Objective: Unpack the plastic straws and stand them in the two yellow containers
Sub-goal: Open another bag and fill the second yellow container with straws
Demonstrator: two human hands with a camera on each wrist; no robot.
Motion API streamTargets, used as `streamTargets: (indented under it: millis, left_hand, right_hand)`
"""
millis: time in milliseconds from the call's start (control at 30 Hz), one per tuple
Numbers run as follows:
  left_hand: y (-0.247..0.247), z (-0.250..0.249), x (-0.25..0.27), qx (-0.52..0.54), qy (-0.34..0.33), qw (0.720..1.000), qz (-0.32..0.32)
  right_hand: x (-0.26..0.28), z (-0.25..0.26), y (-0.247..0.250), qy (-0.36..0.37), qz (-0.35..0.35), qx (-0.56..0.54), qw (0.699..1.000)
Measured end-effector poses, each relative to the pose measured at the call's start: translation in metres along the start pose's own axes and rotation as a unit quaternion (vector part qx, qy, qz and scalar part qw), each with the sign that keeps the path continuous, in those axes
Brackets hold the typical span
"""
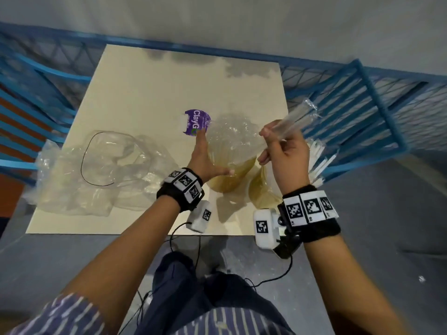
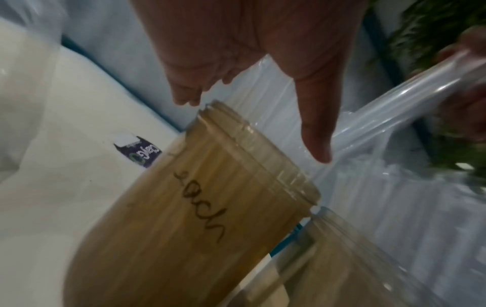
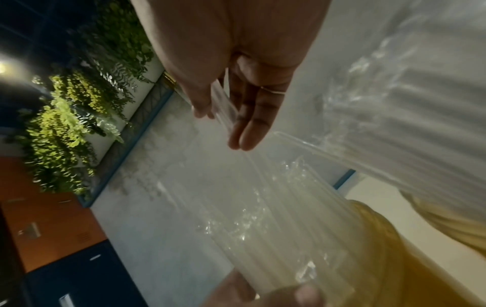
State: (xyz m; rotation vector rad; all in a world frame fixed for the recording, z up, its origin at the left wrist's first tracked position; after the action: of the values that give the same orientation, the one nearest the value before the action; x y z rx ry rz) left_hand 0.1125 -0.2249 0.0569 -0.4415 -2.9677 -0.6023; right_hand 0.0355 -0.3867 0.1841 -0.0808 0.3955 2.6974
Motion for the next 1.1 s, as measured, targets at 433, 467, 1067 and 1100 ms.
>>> streamTargets:
  millis: [433,467,1067,1100]
  left_hand:
    - [-0.013,0.021,0.043,-0.027,0.059,0.996,-0.066]
    - [-0.013,0.021,0.042,-0.03,0.057,0.996,-0.059]
    - [-0.006,0.01,0.049,-0.095,0.079,0.991,0.053]
    - [0.003,0.005,0.052,-0.065,0.075,0.992,0.071]
  right_hand:
    - [0.021,-0.064,-0.033,-0.02,0.121,0.094,0.988]
    - [0.024,-0.063,-0.034,-0.009,0.138,0.097,0.986]
    - [0.04,-0.036,-0.019,0.061,0.082,0.077,0.992]
    - [0.044,-0.021,-0.016,0.088,0.064,0.084,0.99]
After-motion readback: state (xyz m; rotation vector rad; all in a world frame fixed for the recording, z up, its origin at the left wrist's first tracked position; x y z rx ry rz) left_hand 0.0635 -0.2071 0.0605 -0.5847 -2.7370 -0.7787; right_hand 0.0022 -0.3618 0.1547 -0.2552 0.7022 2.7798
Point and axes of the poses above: each hand's wrist, its own x-axis away from the middle knuckle, its own y-axis out of the back of the hand, z = x × y, the point moved 5 cm from there along -x, towards the middle knuckle, and after that the axes turned 3 degrees about x, right-handed, at the moved point
